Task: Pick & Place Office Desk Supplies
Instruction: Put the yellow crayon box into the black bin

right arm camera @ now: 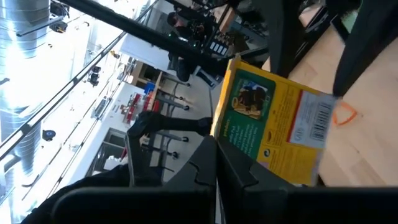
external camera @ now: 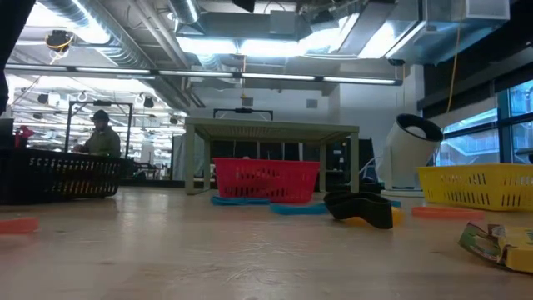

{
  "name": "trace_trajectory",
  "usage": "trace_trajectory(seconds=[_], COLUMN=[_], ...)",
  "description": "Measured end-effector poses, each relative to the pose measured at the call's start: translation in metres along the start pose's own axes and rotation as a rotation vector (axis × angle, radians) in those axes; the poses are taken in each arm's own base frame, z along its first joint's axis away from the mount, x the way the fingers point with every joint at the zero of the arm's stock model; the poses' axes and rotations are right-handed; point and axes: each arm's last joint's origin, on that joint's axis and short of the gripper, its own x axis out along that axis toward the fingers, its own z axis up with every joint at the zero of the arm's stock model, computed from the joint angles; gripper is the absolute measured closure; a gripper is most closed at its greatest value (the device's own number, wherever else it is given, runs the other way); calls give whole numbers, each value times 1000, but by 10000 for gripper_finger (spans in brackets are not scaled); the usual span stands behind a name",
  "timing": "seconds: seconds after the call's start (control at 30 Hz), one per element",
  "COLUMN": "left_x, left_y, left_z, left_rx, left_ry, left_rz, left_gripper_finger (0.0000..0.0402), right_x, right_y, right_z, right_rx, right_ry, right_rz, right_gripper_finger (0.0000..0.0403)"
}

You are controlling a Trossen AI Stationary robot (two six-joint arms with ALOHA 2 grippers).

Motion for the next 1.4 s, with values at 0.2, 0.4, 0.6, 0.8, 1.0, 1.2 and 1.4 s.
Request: trace_trajectory(seconds=[0.2,0.4,0.6,0.8,1.0,1.2,1.4], left_x=[8,9,9,9,10,11,3], left_y=[-9,-11,-11,-11,-12,-13,-33], left_z=[3,5,4,4,4,4,15], left_rx=[66,41,30,61,28,-168,-361], left_ry=[-57,-74,-63,-56,-54,-71,-131], left_rz=[0,-5,-23,-37,-42,0,187], left_gripper_finger=[215,217,264,376,384,384,384], right_x=[3,10,13,13,13,13,6], right_y=[-3,-9,-7,-7,-7,-7,-5], right_z=[7,17,25,28,28,30,38], right_rx=[-8,-27,-46,-57,-77,-124,-156], right_ry=[-26,-47,-74,-71,-77,-127,-234], right_rz=[-13,-33,3,20,19,-2,-40], right_gripper_finger=[403,403,403,403,400,344,253])
